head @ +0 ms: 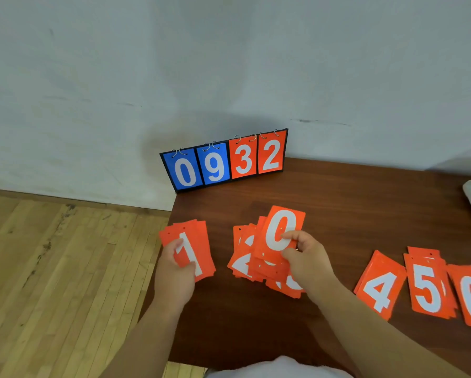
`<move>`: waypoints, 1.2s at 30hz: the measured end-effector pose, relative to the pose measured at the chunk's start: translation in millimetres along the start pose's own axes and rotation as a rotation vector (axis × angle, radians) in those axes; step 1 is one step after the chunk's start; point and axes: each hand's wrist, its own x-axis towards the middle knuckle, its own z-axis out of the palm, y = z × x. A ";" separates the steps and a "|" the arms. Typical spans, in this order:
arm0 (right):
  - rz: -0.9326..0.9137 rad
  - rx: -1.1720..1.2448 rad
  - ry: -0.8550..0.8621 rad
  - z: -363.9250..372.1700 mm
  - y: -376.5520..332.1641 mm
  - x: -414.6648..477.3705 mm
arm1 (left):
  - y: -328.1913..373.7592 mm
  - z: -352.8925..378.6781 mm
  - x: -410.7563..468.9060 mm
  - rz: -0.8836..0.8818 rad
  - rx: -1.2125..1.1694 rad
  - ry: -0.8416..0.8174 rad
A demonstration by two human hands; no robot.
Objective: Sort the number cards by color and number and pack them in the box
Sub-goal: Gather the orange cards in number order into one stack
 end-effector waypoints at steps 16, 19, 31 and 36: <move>-0.004 0.143 -0.175 -1.0 5.0 -23.1 | 65.3 38.8 -71.0 0.244 -0.206 -0.442; 0.164 0.426 -0.233 -4.9 12.3 -23.1 | 68.0 48.4 -73.1 0.267 -0.204 -0.507; -0.014 -0.138 0.104 -90.6 71.7 -3.0 | 30.1 125.3 -9.0 0.020 0.523 -0.217; 0.011 -0.192 0.057 -113.1 88.5 6.0 | 36.3 154.5 -13.1 -0.009 0.700 -0.169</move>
